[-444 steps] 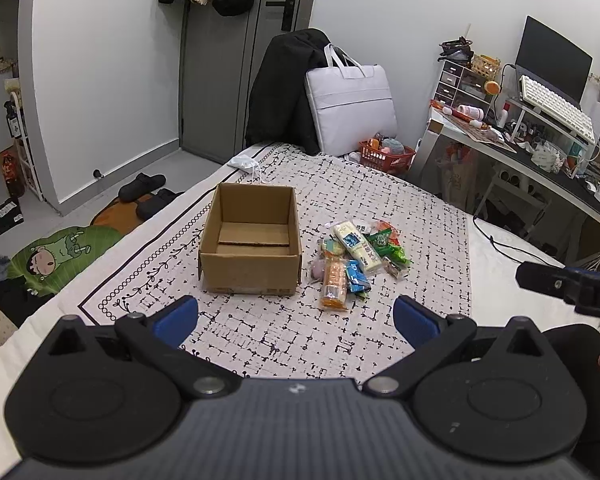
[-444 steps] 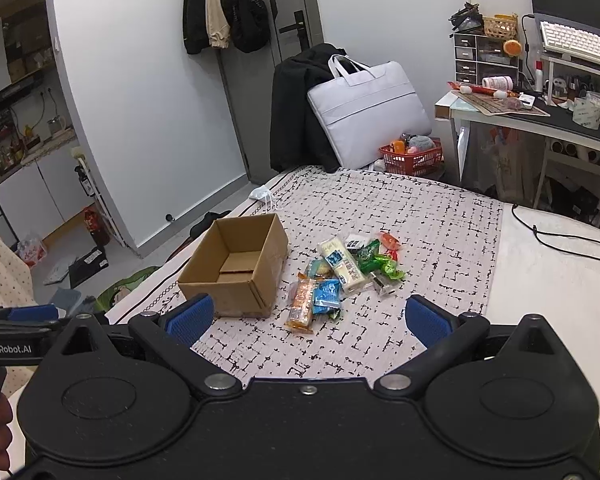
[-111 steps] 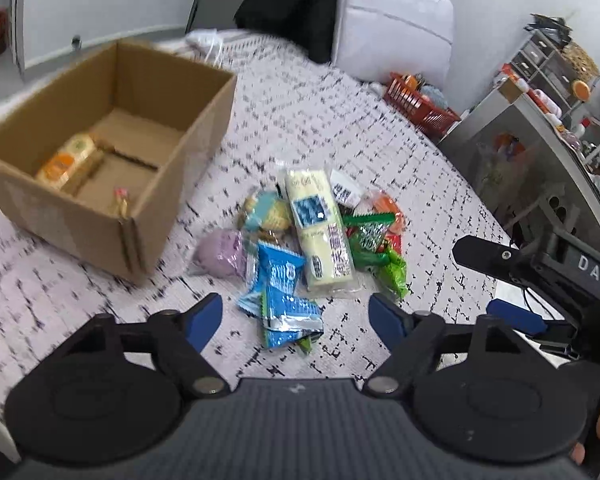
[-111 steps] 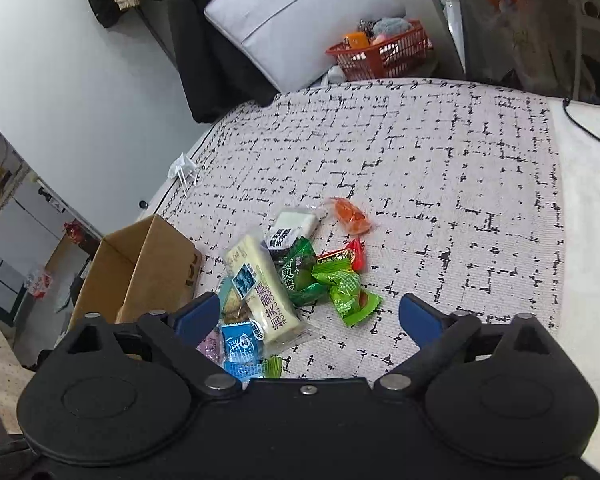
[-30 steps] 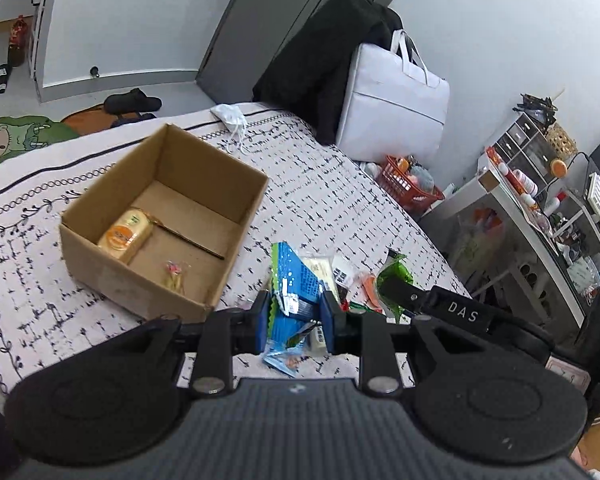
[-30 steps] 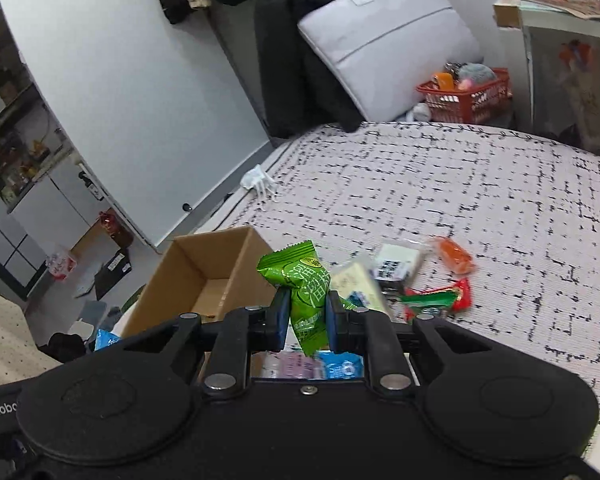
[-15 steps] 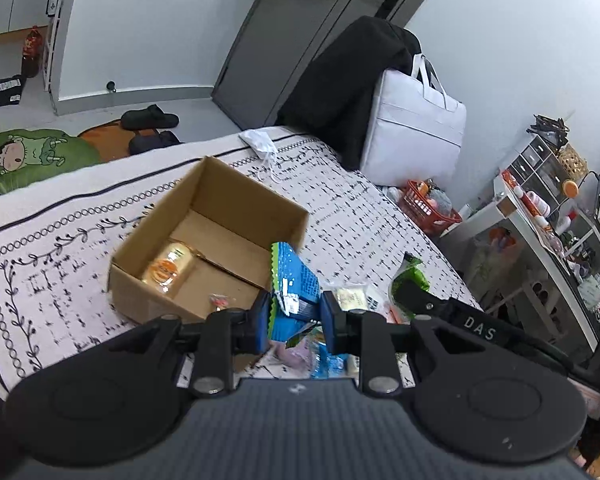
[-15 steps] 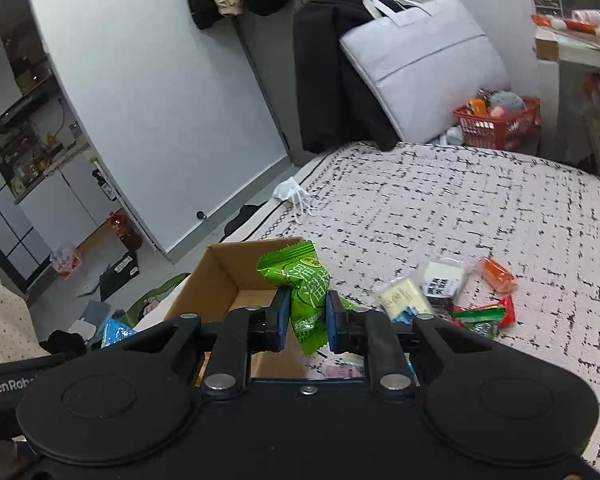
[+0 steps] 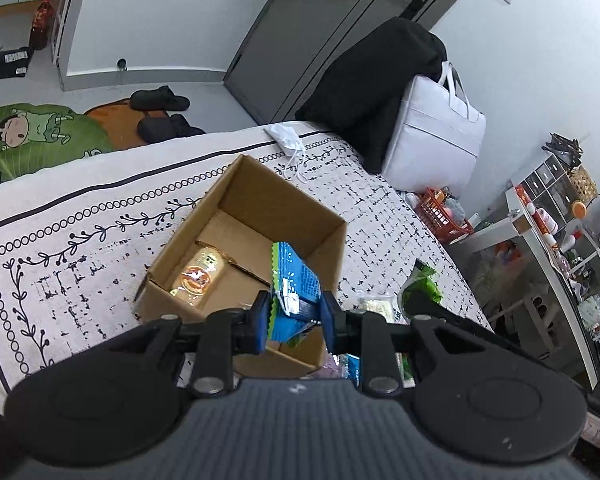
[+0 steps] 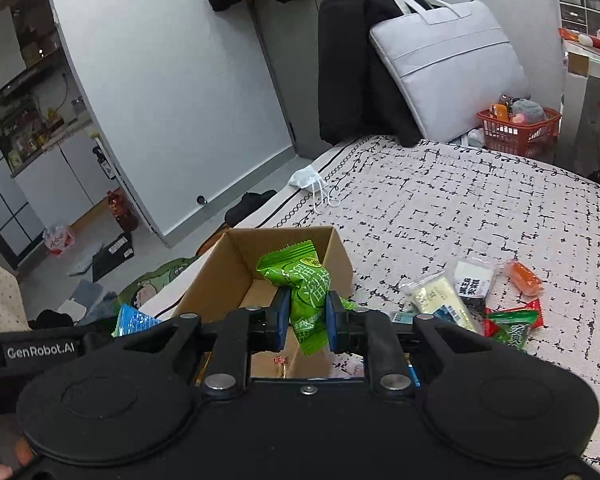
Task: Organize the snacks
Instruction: 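Carry blue packet with left gripper while right carries green candy to box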
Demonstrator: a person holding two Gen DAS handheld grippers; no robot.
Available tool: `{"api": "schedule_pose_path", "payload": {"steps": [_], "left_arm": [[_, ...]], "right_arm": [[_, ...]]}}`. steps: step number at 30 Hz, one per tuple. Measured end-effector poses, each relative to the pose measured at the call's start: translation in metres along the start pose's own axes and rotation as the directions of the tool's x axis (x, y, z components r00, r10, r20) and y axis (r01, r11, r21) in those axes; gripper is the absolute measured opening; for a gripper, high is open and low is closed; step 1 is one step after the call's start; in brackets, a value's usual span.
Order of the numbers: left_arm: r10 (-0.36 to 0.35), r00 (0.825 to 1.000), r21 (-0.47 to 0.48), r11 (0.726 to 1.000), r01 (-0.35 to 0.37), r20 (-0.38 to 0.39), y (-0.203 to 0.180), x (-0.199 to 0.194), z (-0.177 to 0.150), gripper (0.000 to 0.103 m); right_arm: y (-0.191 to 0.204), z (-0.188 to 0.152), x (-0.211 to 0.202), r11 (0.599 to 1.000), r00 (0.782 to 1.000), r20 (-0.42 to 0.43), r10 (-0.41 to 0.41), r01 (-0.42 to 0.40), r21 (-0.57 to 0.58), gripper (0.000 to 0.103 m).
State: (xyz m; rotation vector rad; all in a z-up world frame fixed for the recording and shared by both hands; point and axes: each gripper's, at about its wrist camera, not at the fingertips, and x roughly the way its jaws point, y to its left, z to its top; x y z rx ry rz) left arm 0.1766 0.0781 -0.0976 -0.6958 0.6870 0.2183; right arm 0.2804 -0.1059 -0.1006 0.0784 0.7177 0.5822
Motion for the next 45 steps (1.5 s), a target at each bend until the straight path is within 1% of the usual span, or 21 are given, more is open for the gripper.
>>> {"api": "schedule_pose_path", "payload": {"steps": [7,11,16,19,21,22,30,33,36,39,40,43,45], "left_arm": [[-0.005,1.0,-0.03,1.0,0.004,-0.029,0.02,0.015,0.012,0.026],[-0.013,0.998,-0.053,0.999,0.01,-0.061,0.028,0.028,0.013,0.026],[-0.024,0.997,-0.065,0.998,0.019,-0.079,0.032,0.041,0.012,0.026],[-0.004,0.996,-0.081,0.997,-0.003,-0.084,0.036,0.048,0.014,0.026],[0.027,0.997,-0.087,0.996,-0.033,-0.077,0.037,0.05,0.015,0.026],[0.034,0.996,-0.087,0.995,-0.04,-0.077,0.038,0.05,0.016,0.029],[0.057,0.994,-0.112,0.991,-0.067,-0.094,0.046,0.049,0.025,0.031],[0.074,0.993,-0.113,0.99,-0.085,-0.095,0.046,0.044,0.028,0.034],[0.071,0.994,-0.114,0.99,-0.081,-0.088,0.045,0.038,0.03,0.035],[0.075,0.994,-0.113,0.99,-0.084,-0.08,0.044,0.029,0.029,0.042],[0.078,0.994,-0.114,0.99,-0.087,-0.079,0.044,0.027,0.029,0.046],[0.083,0.993,-0.107,0.99,-0.092,-0.084,0.042,0.02,0.027,0.055],[0.084,0.994,-0.098,0.991,-0.091,-0.076,0.041,0.015,0.025,0.058]], "right_arm": [[0.014,-0.002,0.016,0.999,0.999,-0.034,-0.013,0.012,-0.035,0.019],[0.018,-0.004,0.024,0.999,0.998,-0.056,-0.017,0.015,-0.045,0.019],[0.022,-0.007,0.032,0.998,0.997,-0.075,-0.018,0.014,-0.057,0.019],[0.022,-0.008,0.036,0.998,0.996,-0.084,-0.015,0.011,-0.056,0.019],[0.022,-0.008,0.039,0.999,0.996,-0.088,-0.011,0.006,-0.052,0.019],[0.023,-0.008,0.04,0.999,0.996,-0.088,-0.006,0.002,-0.05,0.019],[0.034,-0.009,0.049,0.998,0.995,-0.101,0.014,-0.02,-0.061,0.019],[0.036,-0.008,0.048,0.997,0.995,-0.098,0.028,-0.034,-0.066,0.019],[0.037,-0.007,0.049,0.996,0.994,-0.099,0.046,-0.054,-0.073,0.022],[0.039,-0.009,0.049,0.995,0.994,-0.099,0.038,-0.046,-0.085,0.038],[0.039,-0.01,0.047,0.995,0.994,-0.103,0.03,-0.04,-0.095,0.041],[0.038,-0.009,0.041,0.995,0.994,-0.103,0.025,-0.034,-0.093,0.045],[0.037,-0.008,0.036,0.996,0.995,-0.097,0.017,-0.026,-0.09,0.046]]}}
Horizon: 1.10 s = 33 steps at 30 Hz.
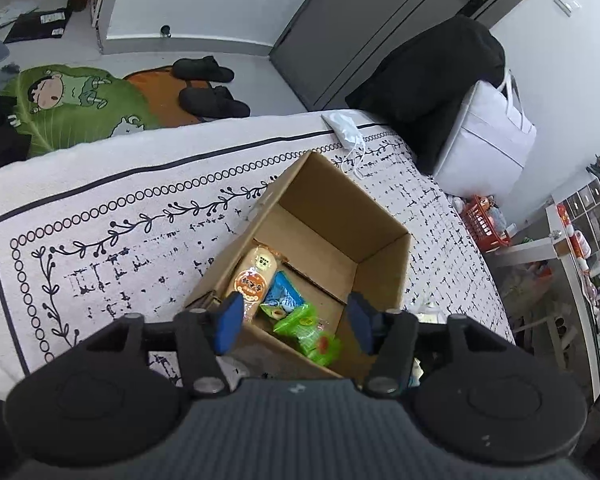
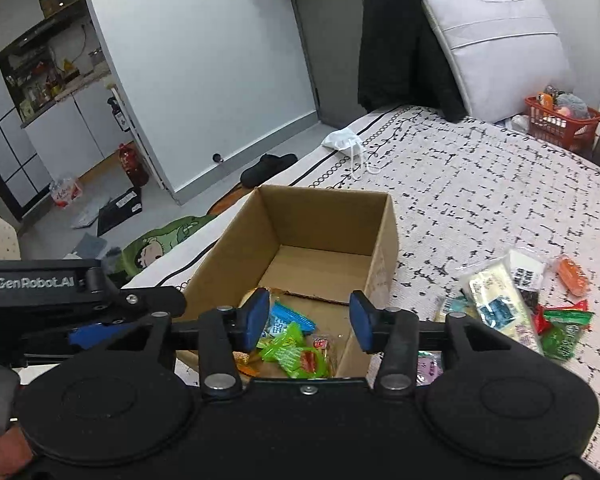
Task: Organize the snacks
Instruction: 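Carry blue packet with left gripper while right carries green candy to box, then open both grippers in the box and move back toward the pile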
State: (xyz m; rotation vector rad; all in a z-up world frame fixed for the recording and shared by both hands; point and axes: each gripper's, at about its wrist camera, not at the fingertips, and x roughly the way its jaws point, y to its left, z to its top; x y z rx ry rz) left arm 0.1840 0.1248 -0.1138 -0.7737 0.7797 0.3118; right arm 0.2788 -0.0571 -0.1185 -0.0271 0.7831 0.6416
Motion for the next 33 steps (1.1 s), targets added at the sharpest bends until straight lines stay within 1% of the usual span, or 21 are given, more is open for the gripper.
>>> {"api": "schedule_pose_path", "payload": {"steps": [3,5,7,12,15,17,20,23,26,29,31,33], "left_arm": [[0.014,1.0,0.005,1.0,-0.014,0.01,-0.002,-0.007,-0.002,0.063],[0.023,1.0,0.017,1.0,-0.024,0.017,-0.004,-0.012,-0.005,0.072],[0.028,0.999,0.034,0.999,-0.029,0.019,-0.008,-0.017,-0.008,0.076],[0.057,0.998,0.071,0.996,-0.059,0.026,-0.019,-0.025,-0.016,0.079],[0.072,0.997,0.096,0.993,-0.075,0.032,-0.026,-0.029,-0.021,0.081],[0.077,0.996,0.115,0.99,-0.08,0.033,-0.032,-0.031,-0.024,0.088],[0.076,0.997,0.135,0.988,-0.08,0.033,-0.041,-0.033,-0.03,0.095],[0.08,0.996,0.15,0.985,-0.086,0.044,-0.048,-0.035,-0.036,0.103],[0.078,0.995,0.162,0.983,-0.087,0.057,-0.056,-0.037,-0.041,0.103],[0.078,0.995,0.175,0.981,-0.088,0.059,-0.065,-0.035,-0.048,0.103],[0.084,0.994,0.193,0.977,-0.095,0.066,-0.073,-0.034,-0.053,0.103],[0.079,0.994,0.204,0.975,-0.093,0.076,-0.079,-0.034,-0.057,0.103]], "right_arm": [[-0.002,-0.001,-0.007,1.0,1.0,0.005,-0.009,0.009,0.005,0.047],[-0.005,-0.002,-0.012,1.0,1.0,0.006,-0.014,0.014,0.01,0.047],[-0.008,-0.003,-0.017,1.0,1.0,0.005,-0.016,0.016,0.013,0.048],[-0.014,-0.005,-0.028,1.0,1.0,-0.002,-0.005,0.005,0.023,0.048],[-0.019,-0.006,-0.035,1.0,1.0,-0.005,0.004,-0.004,0.029,0.051],[-0.023,-0.006,-0.039,0.999,1.0,-0.003,0.008,-0.008,0.032,0.053],[-0.031,-0.007,-0.047,0.999,1.0,0.002,0.012,-0.012,0.041,0.055],[-0.041,-0.008,-0.055,0.999,1.0,0.012,0.011,-0.011,0.05,0.06],[-0.055,-0.009,-0.062,0.998,1.0,0.019,0.004,-0.006,0.069,0.063],[-0.071,-0.01,-0.069,0.995,1.0,0.023,-0.001,-0.002,0.1,0.068],[-0.082,-0.01,-0.074,0.992,1.0,0.028,-0.002,-0.001,0.127,0.079],[-0.092,-0.011,-0.079,0.99,0.999,0.044,-0.006,-0.001,0.143,0.087]]}}
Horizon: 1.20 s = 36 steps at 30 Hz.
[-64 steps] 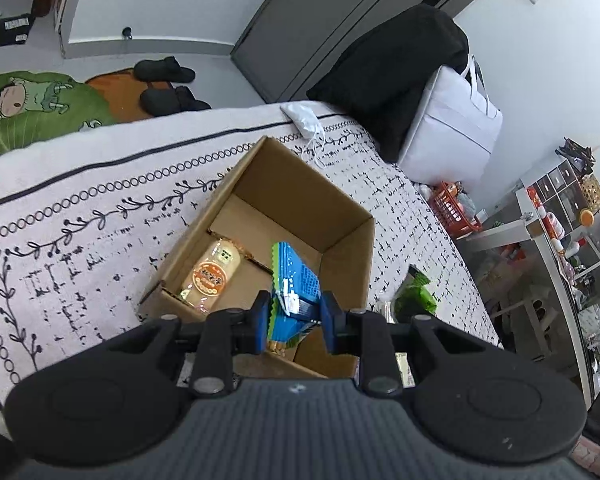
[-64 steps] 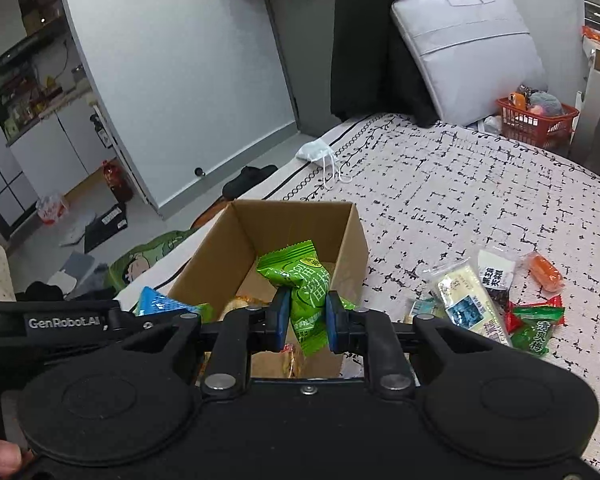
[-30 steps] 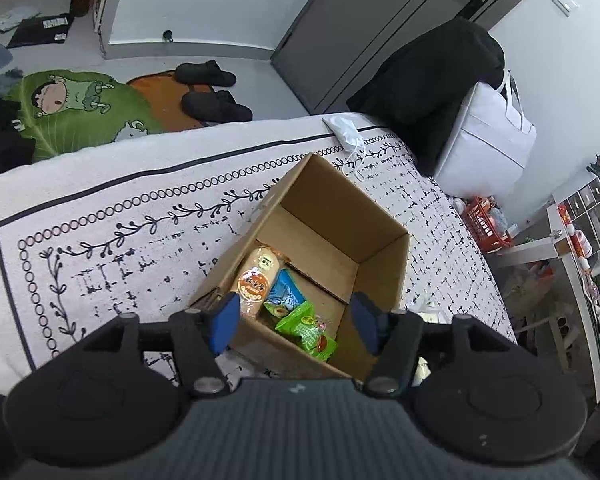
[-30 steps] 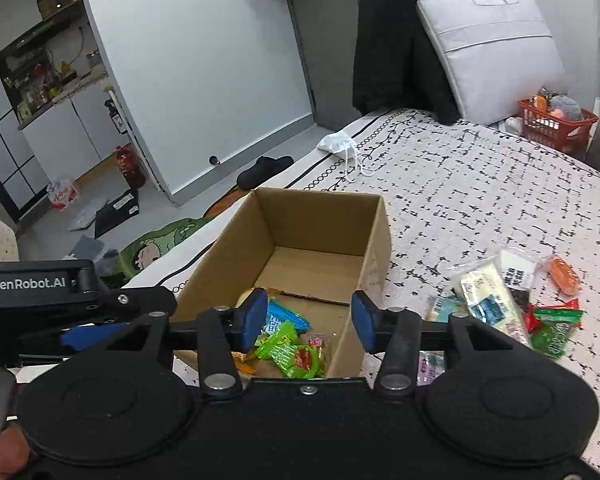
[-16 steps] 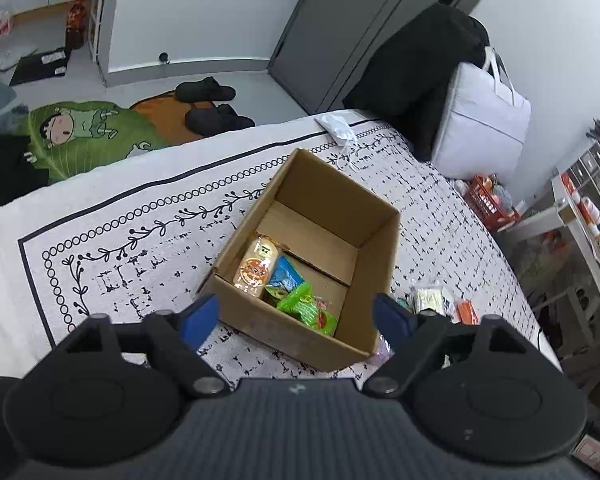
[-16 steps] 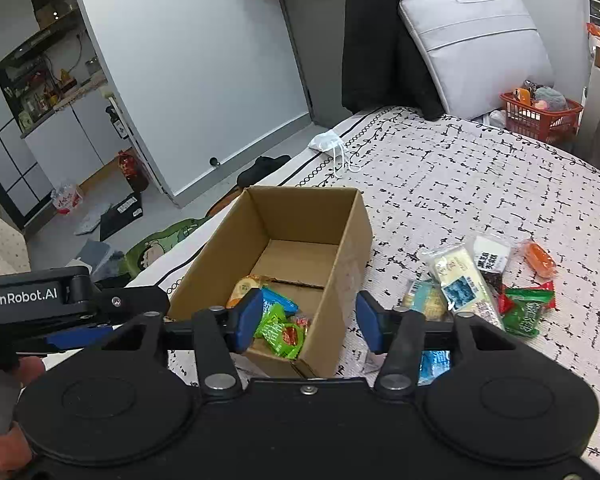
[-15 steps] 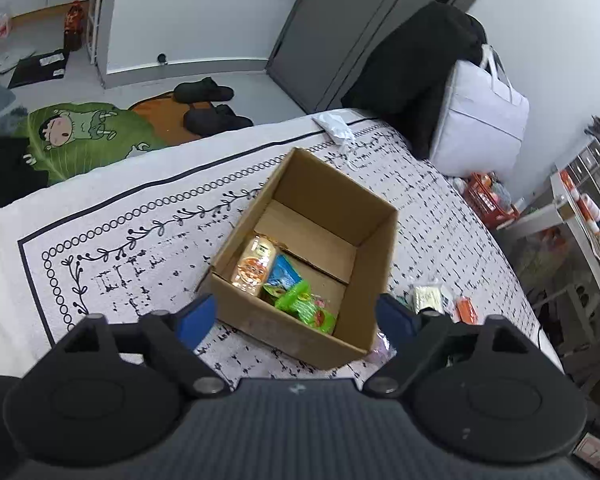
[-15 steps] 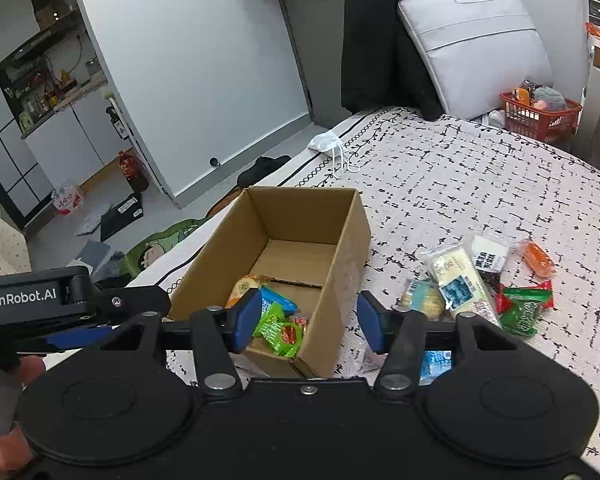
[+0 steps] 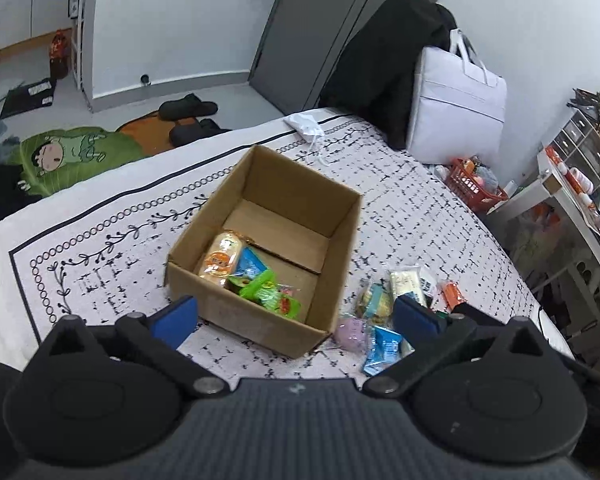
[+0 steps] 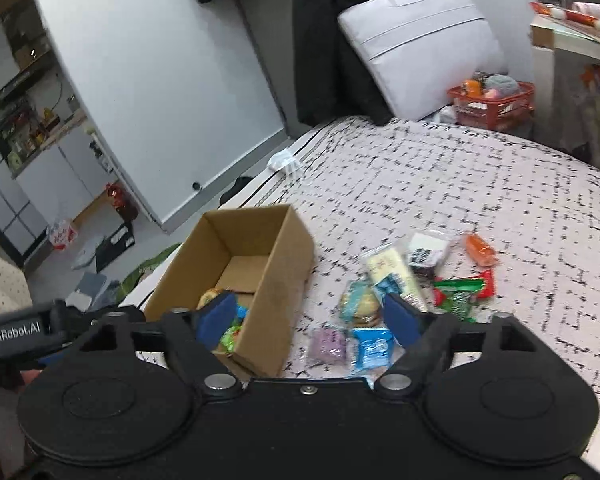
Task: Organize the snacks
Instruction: 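Open both grippers in the box and move back toward the pile, then grasp the cream cake bar with right gripper while left grasps purple round bun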
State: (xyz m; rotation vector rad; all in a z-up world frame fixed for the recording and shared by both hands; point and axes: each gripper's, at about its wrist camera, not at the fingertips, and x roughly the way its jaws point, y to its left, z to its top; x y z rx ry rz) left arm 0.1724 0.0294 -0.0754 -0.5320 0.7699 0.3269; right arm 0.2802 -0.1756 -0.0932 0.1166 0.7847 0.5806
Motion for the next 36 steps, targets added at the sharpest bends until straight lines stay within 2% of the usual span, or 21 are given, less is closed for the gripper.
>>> {"api": "schedule_pose_path", "payload": {"steps": [4,11,20,25,31,36], "left_arm": [[-0.012,1.0,0.017,1.0,0.012,0.004,-0.015,0.0,-0.006,0.103],[-0.028,1.0,0.035,0.999,0.029,-0.011,-0.038,0.005,-0.016,0.103],[0.027,0.999,0.049,0.998,-0.025,-0.027,-0.061,0.012,-0.027,0.103],[0.039,0.999,0.066,0.997,-0.036,-0.037,-0.073,0.02,-0.035,0.103],[0.014,0.999,0.093,0.996,-0.01,-0.044,-0.088,0.031,-0.043,0.1],[0.009,0.999,0.112,0.994,-0.003,-0.05,-0.102,0.045,-0.05,0.089]], "right_arm": [[-0.019,0.001,-0.007,0.999,1.0,0.019,0.001,-0.001,0.037,0.096],[-0.048,0.0,-0.013,0.996,1.0,0.014,-0.002,0.001,0.092,0.098],[-0.079,0.0,-0.024,0.992,0.999,0.04,-0.008,0.002,0.13,0.099],[-0.09,-0.001,-0.024,0.992,0.999,0.041,-0.011,0.006,0.126,0.088],[-0.099,-0.002,-0.024,0.991,0.999,0.039,0.015,-0.021,0.135,0.072],[-0.103,-0.003,-0.018,0.989,0.999,0.023,0.031,-0.034,0.143,0.067]]}}
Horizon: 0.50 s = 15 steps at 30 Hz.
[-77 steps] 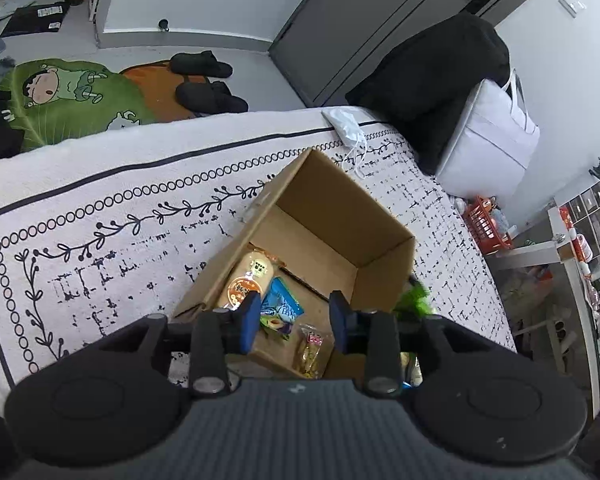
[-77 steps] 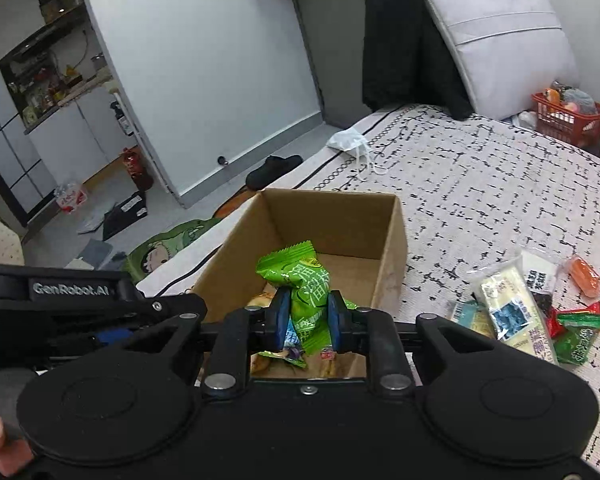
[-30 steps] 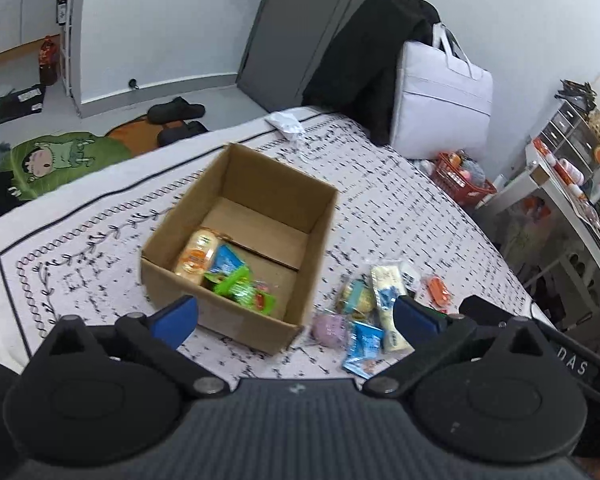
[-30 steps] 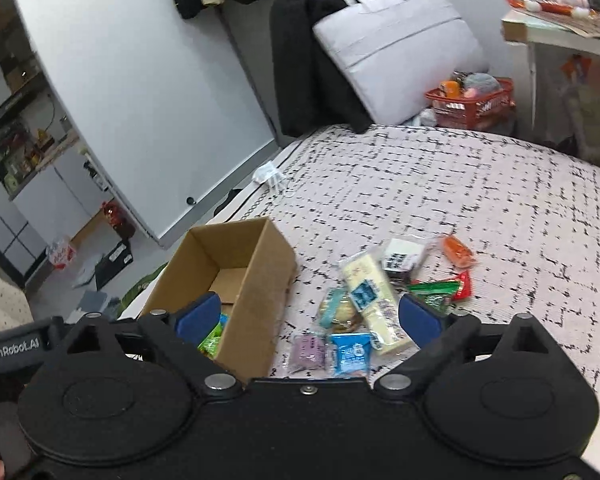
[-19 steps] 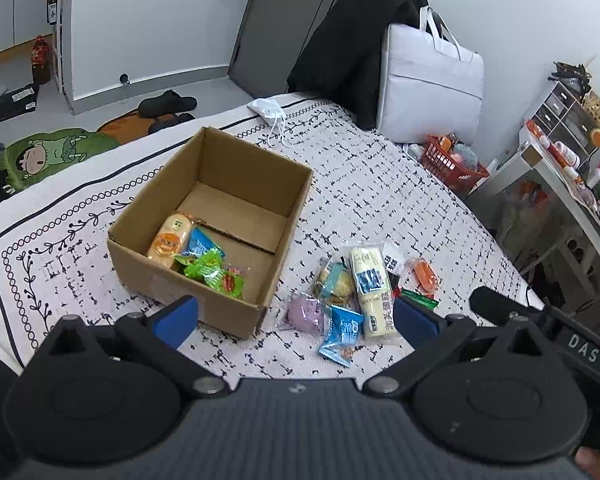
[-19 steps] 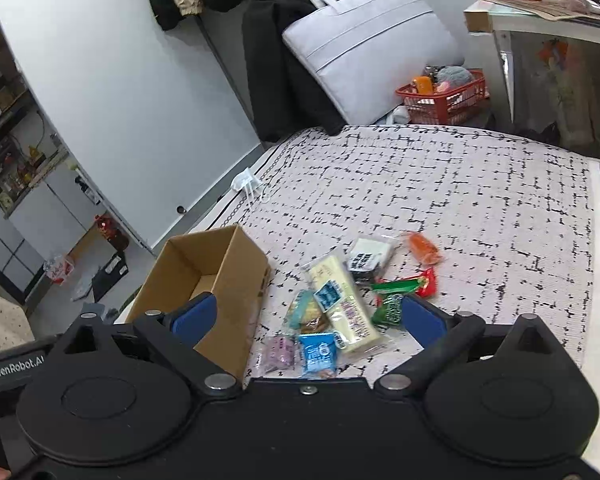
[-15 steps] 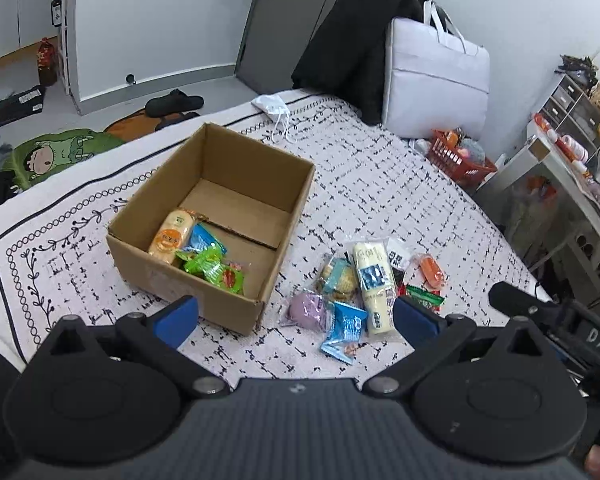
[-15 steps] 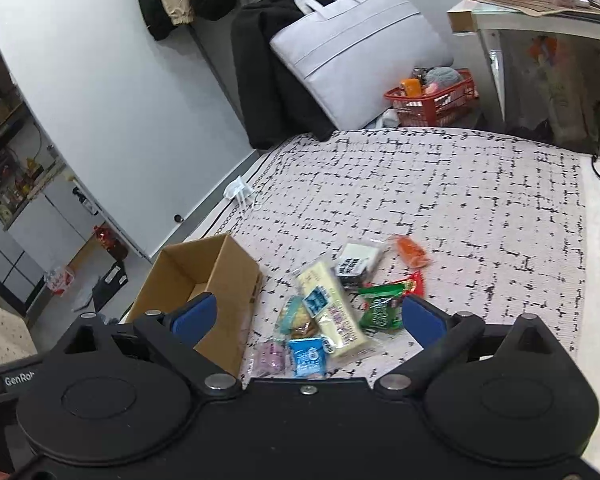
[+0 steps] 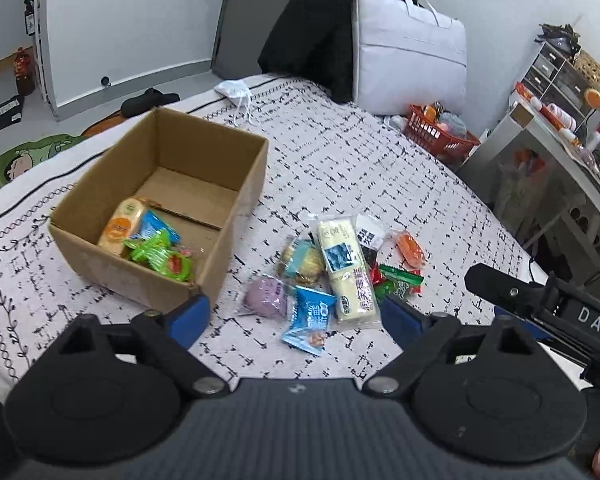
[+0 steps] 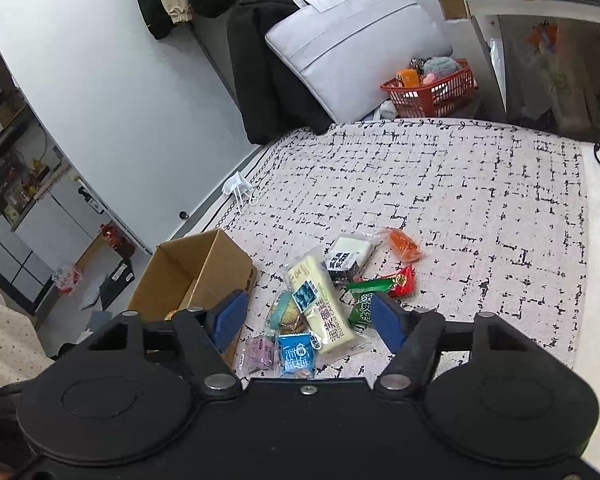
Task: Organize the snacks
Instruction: 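Grasp the cream cake bar with right gripper while left grasps purple round bun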
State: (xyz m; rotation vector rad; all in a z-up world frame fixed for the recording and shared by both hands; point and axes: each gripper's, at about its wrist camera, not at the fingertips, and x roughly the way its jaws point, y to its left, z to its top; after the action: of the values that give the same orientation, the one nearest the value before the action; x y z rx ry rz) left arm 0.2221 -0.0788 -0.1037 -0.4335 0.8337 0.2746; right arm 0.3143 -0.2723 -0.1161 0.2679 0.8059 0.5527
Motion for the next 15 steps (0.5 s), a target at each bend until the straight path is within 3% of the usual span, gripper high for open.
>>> {"api": "schedule_pose_path", "payload": {"steps": [3,8,15], "left_arm": [[0.006,1.0,0.003,1.0,-0.006,-0.012,-0.005,0.01,-0.002,0.084],[0.028,0.999,0.014,1.0,-0.028,-0.019,-0.011,0.027,-0.005,0.066],[0.057,0.998,0.025,0.998,-0.056,-0.018,-0.017,0.053,-0.01,0.062]], "right_arm": [[-0.003,0.0,0.004,1.0,1.0,-0.009,0.002,-0.002,0.008,0.063],[-0.008,-0.001,0.012,1.0,0.999,-0.034,0.006,-0.006,0.021,0.055],[-0.011,-0.006,0.031,1.0,0.996,-0.084,0.014,-0.013,0.014,0.047]]}}
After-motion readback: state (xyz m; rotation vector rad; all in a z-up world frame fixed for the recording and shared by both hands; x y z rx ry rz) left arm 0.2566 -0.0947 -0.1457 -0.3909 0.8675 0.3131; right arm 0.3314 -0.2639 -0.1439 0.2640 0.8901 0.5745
